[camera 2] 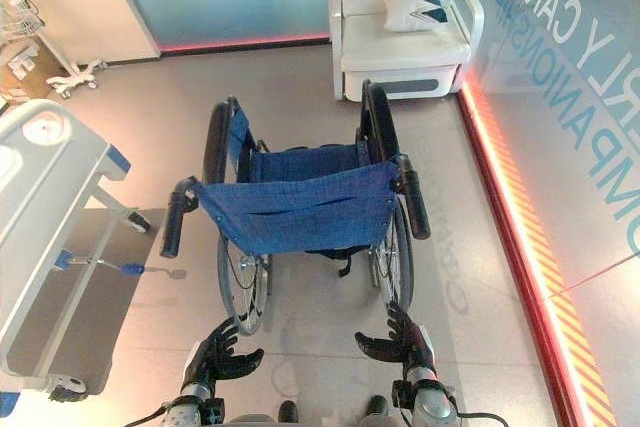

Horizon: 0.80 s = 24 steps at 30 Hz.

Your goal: Push the wheelchair next to the bed

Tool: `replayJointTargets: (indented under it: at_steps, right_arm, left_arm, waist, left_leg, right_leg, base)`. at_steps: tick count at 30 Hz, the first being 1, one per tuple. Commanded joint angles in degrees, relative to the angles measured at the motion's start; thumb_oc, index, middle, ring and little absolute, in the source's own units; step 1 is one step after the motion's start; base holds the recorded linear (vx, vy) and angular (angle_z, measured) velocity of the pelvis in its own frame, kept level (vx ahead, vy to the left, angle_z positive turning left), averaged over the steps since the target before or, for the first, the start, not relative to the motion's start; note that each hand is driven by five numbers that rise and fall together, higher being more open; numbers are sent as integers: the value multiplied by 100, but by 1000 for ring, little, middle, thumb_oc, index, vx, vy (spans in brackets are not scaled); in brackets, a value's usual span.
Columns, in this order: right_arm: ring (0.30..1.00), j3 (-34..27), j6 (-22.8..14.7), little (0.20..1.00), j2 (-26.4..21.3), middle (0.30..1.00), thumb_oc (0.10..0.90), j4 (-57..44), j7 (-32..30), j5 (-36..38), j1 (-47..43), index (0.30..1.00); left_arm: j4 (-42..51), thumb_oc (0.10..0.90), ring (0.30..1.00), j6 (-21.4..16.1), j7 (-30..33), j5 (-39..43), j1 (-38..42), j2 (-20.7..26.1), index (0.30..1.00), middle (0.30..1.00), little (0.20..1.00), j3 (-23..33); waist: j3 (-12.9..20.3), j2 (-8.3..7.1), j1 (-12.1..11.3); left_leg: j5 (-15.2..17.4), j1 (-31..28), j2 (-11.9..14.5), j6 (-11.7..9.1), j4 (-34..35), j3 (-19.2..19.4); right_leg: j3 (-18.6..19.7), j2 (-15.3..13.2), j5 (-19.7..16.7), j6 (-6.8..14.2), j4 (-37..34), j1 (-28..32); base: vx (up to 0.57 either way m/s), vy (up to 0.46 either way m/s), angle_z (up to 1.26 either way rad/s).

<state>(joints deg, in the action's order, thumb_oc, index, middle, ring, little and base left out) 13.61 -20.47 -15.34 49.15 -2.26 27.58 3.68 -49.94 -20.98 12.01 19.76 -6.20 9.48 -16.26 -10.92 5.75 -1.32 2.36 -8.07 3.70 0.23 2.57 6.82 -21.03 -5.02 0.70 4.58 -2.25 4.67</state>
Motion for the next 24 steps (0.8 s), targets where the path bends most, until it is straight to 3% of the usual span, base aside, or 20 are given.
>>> replayJointTargets:
  at_steps: [1,7,13,18,21,24]
  right_arm:
    - [900,-234,-515,900,-40,900,800,-580,-74,165,-414,900]
    - [900,-722,-664,900,-339,900,800,-1004,-686,114,-456,900]
    - [900,-1480,-613,900,-916,900,800,-1470,-603,445,-746,900]
    - [900,-1675,-502,900,-1444,900,800,-1776,-797,238,-1139,900]
    - [900,-1698,-486,900,-1882,900,800,-1973,-1113,197,-1577,900]
    - [900,-1751,-491,900,-2016,900,800,-2339,-1447,199,-1874,900]
  left_arm:
    - [198,800,900,-380,388,288,466,247,900,900,900,400]
    - [564,800,900,-514,773,853,536,487,900,900,900,1109]
    - [1379,800,900,-682,1221,642,743,894,900,900,900,1706]
    - [1677,800,900,-583,1808,289,1031,1361,900,900,900,1909]
    - [1886,800,900,-761,2200,384,1330,1769,900,900,900,2028]
    - [2456,800,900,-870,2171,505,1524,1969,900,900,900,2061]
  waist:
    - [58,-409,16]
    - [131,-432,46]
    - [189,-428,41]
    - [236,-398,36]
    - [261,-375,38]
    - [302,-376,33]
  left_leg:
    - [-4,139,-275,-109,-113,262]
    - [-1,8,-262,-108,-52,285]
    - [7,-42,-256,-101,-11,276]
    - [0,-49,-288,-101,28,238]
    - [28,-95,-314,-100,33,201]
    - [31,-43,-316,-88,1,199]
  right_leg:
    - [174,-174,192,13,373,179]
    - [225,-173,180,27,347,256]
    - [251,-174,202,31,348,276]
    - [248,-193,215,36,350,270]
    - [268,-200,269,37,356,317]
    - [279,-200,268,24,347,288]
  base:
    - [0,0,0]
    - [16,6,-1]
    - [0,0,0]
    - [-21,30,-1]
    - [-1,13,0]
    - [0,0,0]
